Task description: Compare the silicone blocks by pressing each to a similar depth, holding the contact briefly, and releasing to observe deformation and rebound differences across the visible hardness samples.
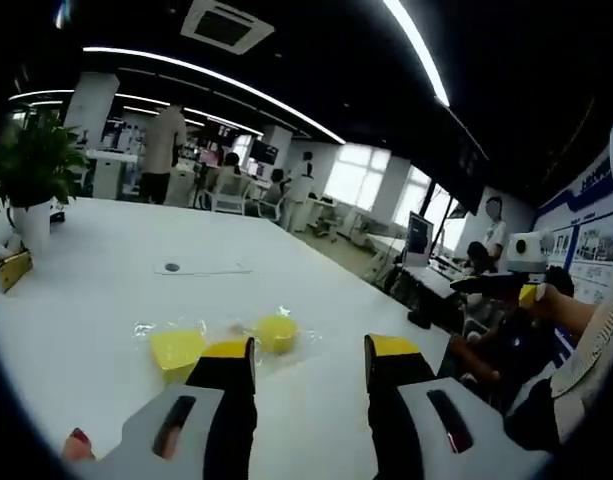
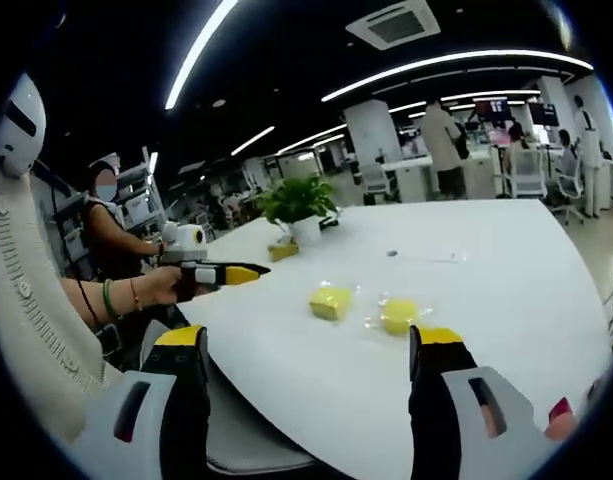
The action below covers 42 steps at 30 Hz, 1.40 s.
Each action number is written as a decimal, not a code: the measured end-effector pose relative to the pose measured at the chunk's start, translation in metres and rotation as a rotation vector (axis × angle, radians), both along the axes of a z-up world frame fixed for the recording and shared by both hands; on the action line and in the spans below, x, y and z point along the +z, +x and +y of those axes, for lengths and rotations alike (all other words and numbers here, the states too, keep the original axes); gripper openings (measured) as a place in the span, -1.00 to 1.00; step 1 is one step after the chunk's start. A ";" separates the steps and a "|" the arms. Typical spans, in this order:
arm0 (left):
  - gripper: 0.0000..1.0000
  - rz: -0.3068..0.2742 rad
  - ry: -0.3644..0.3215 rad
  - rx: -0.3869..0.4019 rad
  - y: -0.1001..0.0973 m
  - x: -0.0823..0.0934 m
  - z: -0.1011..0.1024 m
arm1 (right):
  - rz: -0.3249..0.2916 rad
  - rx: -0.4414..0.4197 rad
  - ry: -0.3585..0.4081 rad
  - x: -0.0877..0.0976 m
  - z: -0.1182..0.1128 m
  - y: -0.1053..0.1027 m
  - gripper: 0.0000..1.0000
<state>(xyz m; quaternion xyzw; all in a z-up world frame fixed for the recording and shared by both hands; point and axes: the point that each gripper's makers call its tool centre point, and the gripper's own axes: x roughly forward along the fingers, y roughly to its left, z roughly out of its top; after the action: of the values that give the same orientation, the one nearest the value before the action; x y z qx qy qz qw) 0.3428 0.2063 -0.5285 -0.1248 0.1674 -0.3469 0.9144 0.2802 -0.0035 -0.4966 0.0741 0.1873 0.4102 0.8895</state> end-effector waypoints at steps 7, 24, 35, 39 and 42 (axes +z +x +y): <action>-0.17 -0.024 -0.013 0.074 -0.020 0.017 0.032 | -0.006 0.031 0.012 -0.003 0.009 0.001 0.54; 0.01 -0.095 0.075 0.099 -0.056 0.026 0.075 | -0.013 0.025 0.035 -0.012 0.020 0.004 0.64; 0.34 -0.073 0.054 0.037 -0.060 0.027 0.065 | 0.017 0.003 0.237 0.006 0.027 0.007 0.79; 0.39 -0.064 0.039 0.030 -0.062 0.027 0.061 | 0.014 0.005 0.212 0.003 0.026 0.007 0.78; 0.44 -0.062 0.040 0.036 -0.062 0.026 0.061 | 0.016 0.006 0.207 0.002 0.026 0.006 0.78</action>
<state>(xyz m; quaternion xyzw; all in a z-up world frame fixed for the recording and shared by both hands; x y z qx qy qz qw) 0.2812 0.2669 -0.5022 -0.0987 0.1434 -0.3307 0.9275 0.2865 0.0225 -0.4948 0.1685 0.1514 0.4295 0.8742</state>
